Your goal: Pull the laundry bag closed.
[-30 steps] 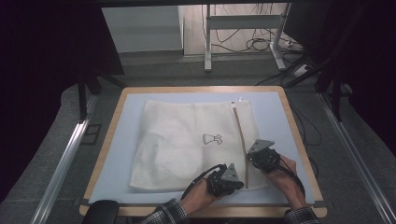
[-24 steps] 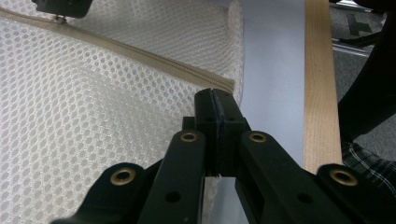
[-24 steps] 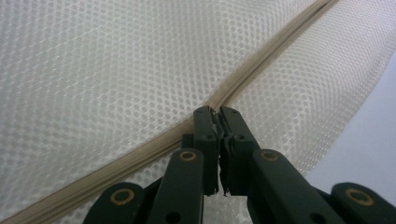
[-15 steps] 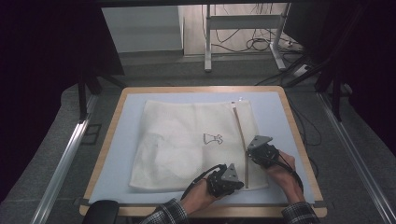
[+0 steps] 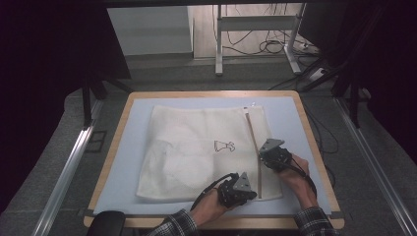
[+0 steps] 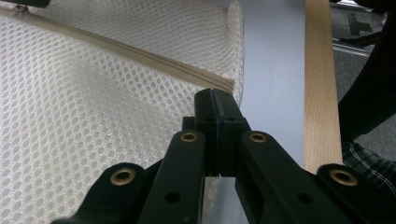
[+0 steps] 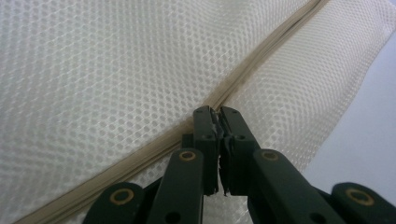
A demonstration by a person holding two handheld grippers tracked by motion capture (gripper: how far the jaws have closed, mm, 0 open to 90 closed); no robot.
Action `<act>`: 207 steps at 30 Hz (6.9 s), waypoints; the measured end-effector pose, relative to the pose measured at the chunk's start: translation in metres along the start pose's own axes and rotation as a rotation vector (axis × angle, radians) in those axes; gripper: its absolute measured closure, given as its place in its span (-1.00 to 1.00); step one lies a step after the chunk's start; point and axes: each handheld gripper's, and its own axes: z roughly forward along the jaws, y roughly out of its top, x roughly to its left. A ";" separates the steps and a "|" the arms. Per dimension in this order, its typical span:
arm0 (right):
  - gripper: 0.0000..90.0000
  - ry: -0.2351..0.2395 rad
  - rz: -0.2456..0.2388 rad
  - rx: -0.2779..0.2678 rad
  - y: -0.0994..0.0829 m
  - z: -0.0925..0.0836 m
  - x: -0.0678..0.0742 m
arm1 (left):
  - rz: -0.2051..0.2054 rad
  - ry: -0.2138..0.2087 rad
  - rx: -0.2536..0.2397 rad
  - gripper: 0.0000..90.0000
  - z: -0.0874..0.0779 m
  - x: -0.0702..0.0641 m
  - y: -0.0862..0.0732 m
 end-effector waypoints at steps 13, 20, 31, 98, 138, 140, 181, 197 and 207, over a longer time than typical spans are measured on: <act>0.89 -0.028 -0.006 -0.002 0.007 0.010 -0.010 | 0.004 0.002 0.001 0.99 0.000 0.000 0.000; 0.89 -0.040 -0.014 0.007 0.012 0.015 -0.014 | 0.004 0.002 0.001 0.99 0.000 0.000 0.000; 0.89 -0.058 -0.028 0.015 0.019 0.025 -0.022 | 0.007 0.005 0.002 0.99 0.000 0.000 0.000; 0.89 -0.094 0.128 0.027 0.061 0.075 -0.073 | 0.024 0.020 0.001 0.99 0.000 -0.002 0.000; 0.89 -0.112 0.124 0.032 0.083 0.102 -0.099 | 0.024 0.021 0.000 0.99 0.000 -0.003 0.000; 0.89 -0.112 0.124 0.030 0.084 0.103 -0.101 | 0.024 0.021 0.001 0.99 0.000 -0.002 0.000; 0.85 -0.149 0.194 0.014 0.097 0.127 -0.118 | 0.014 0.013 0.002 0.99 0.000 -0.001 0.000; 0.62 -0.127 0.205 -0.051 0.088 0.111 -0.109 | 0.020 0.022 0.000 0.99 0.000 -0.002 0.000; 0.34 -0.093 0.209 -0.062 0.083 0.106 -0.098 | 0.026 0.033 -0.002 0.98 0.000 -0.004 0.000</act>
